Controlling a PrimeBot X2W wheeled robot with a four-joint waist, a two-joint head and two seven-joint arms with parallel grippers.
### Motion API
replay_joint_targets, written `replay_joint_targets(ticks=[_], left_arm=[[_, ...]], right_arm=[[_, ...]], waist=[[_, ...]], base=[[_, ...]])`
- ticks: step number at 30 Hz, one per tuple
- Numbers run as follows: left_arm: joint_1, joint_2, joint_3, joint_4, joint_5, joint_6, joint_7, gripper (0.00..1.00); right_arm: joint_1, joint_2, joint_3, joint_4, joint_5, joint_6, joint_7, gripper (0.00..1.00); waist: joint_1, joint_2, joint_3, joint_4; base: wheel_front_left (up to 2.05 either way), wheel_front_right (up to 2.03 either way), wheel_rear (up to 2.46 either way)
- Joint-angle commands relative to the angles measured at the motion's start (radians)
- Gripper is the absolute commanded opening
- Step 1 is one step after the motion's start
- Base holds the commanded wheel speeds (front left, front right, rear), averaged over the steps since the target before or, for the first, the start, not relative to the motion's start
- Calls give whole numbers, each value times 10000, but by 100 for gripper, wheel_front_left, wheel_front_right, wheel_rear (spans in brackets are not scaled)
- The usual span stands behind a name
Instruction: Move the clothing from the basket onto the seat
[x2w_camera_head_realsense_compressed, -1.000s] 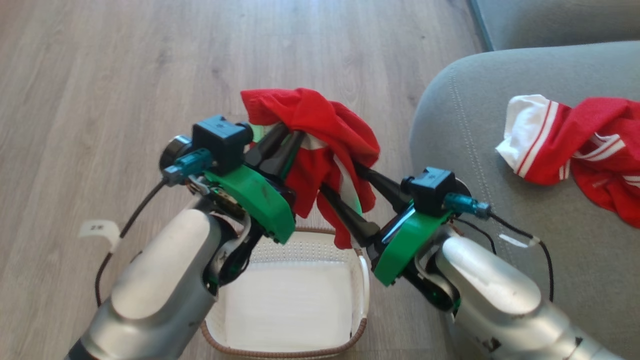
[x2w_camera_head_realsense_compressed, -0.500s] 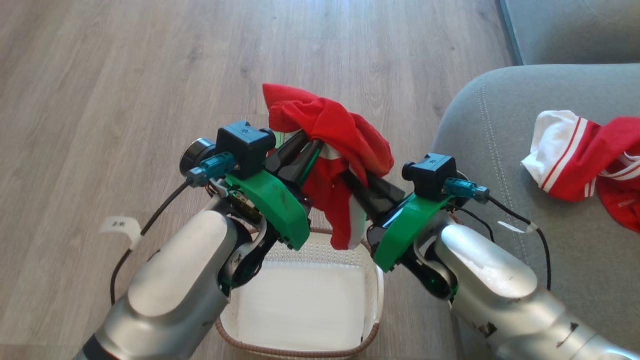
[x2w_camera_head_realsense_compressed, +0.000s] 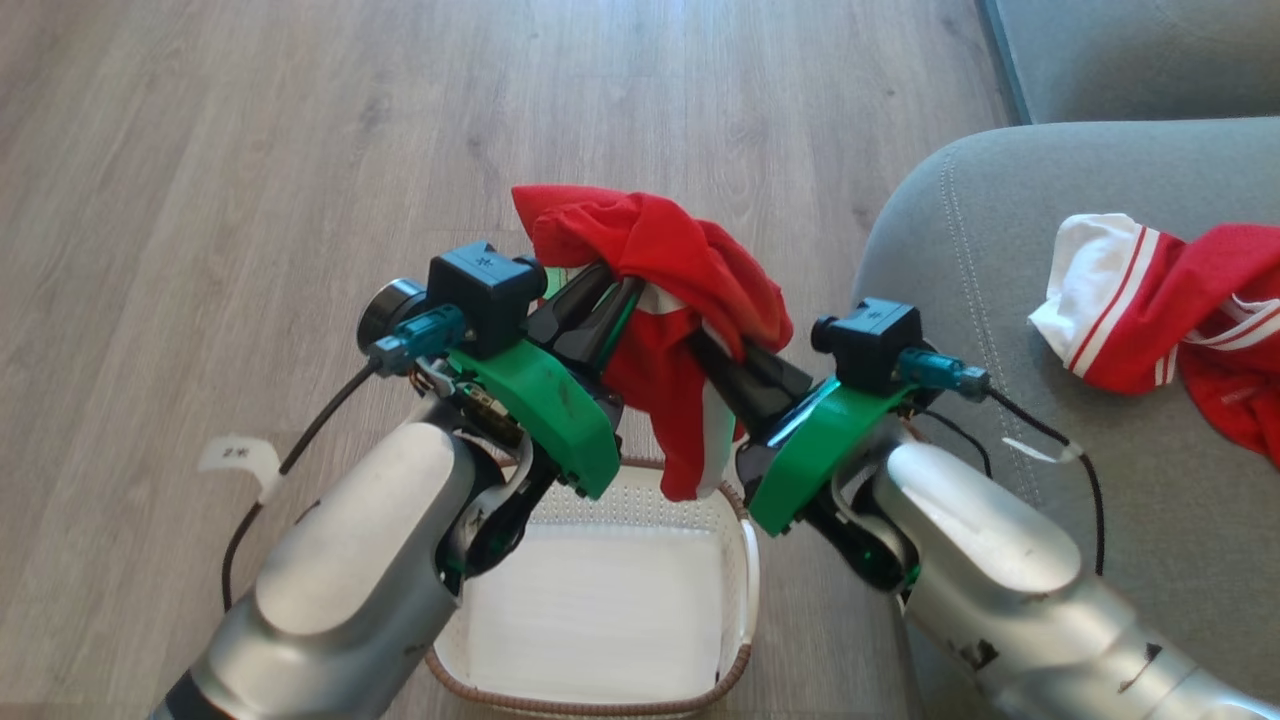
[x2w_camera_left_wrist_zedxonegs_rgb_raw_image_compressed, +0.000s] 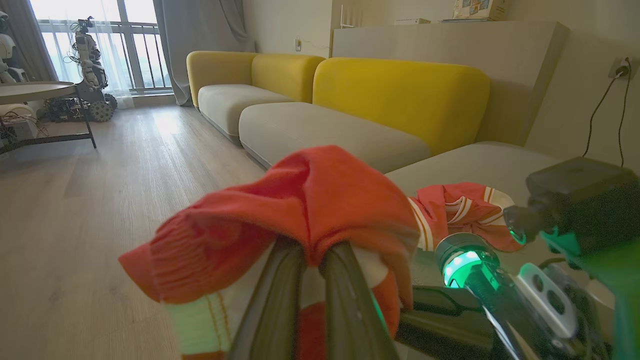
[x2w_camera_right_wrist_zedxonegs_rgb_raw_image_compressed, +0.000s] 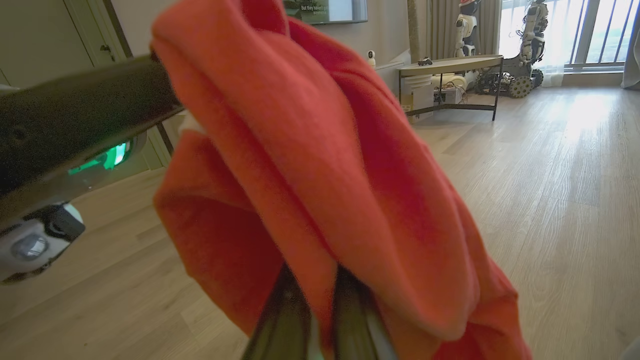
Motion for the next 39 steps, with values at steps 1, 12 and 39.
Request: replay_joint_targets(ticks=[1, 12, 39], left_arm=[[-482, 183, 440, -391, -76, 57, -56, 0], [-307, 207, 455, -546, -168, 291, -39, 100], [312, 629, 305, -1162, -210, 430, -281, 100]], right_arm=[[-287, 54, -170, -439, -36, -2, -95, 0], [292, 5, -1695, -1151, -933, -2, -95, 0], [1612, -976, -5105, -4479, -2111, -2, -95, 0]], waist=[[0, 0, 7, -36], [0, 0, -6, -322], [0, 0, 241, -2606]], base=[[0, 0, 0], [0, 0, 0], [0, 0, 0]])
